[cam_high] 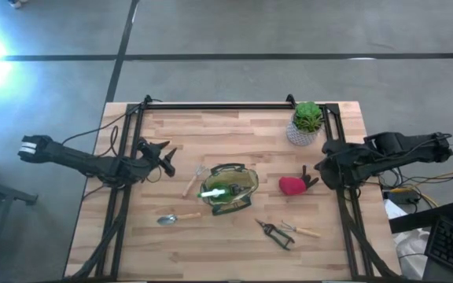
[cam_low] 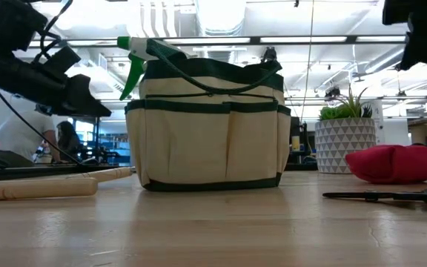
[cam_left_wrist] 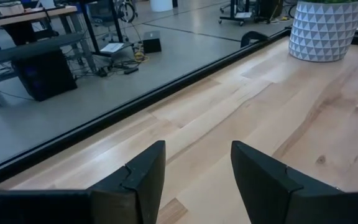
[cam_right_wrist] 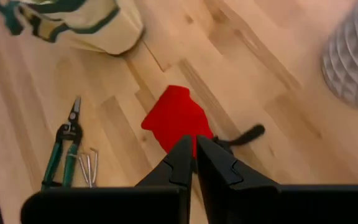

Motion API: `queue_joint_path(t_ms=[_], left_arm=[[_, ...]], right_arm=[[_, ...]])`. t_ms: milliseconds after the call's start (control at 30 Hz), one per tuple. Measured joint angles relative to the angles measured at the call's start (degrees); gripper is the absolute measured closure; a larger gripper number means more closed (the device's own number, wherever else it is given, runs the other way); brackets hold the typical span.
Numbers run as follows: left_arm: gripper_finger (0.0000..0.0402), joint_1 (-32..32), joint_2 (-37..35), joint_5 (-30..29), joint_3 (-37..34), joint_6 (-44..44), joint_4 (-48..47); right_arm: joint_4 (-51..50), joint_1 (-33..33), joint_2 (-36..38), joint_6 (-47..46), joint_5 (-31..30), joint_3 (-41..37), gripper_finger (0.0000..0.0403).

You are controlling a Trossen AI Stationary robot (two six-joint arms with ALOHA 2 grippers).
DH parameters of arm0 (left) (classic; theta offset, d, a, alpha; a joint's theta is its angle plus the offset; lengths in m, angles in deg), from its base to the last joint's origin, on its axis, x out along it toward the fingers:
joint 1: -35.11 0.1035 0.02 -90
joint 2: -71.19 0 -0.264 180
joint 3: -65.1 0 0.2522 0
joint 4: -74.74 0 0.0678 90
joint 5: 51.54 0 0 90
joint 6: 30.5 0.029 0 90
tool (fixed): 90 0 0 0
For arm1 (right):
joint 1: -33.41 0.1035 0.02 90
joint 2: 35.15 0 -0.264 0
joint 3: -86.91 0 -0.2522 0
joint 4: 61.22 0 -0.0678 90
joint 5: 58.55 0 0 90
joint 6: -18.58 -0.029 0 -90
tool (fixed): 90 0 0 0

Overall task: Pick & Place Garden tools in Gardening bag
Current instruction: Put the red glove into the green gardening bag

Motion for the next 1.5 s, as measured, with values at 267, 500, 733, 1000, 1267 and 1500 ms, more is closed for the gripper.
queue_joint_path(t_ms=[267,500,733,1000,1267,1500], left_arm=[[0.0216,0.0,0.0,0.0,0.0,0.0,0.0],[0.0216,0.0,0.0,0.0,0.0,0.0,0.0],[0.0216,0.0,0.0,0.0,0.0,0.0,-0.1],[0.0216,0.0,0.0,0.0,0.0,0.0,0.0],[0.0216,0.0,0.0,0.0,0.0,0.0,0.0],[0.0216,0.0,0.0,0.0,0.0,0.0,0.0]], right_arm=[[-0.4,0.0,-0.1,-12.3,0.6,-1.3,0.0313],[0.0,0.0,-0.5,-17.8,0.6,-4.8,0.0262],[0.7,0.0,-3.0,-19.7,-0.5,-8.9,0.0265],[1.3,0.0,-6.6,-19.6,-0.6,-9.1,0.0289],[1.3,-0.1,-11.1,-19.6,-0.6,-9.1,0.0293],[1.6,-0.2,-14.9,-19.6,-0.6,-9.4,0.0296]])
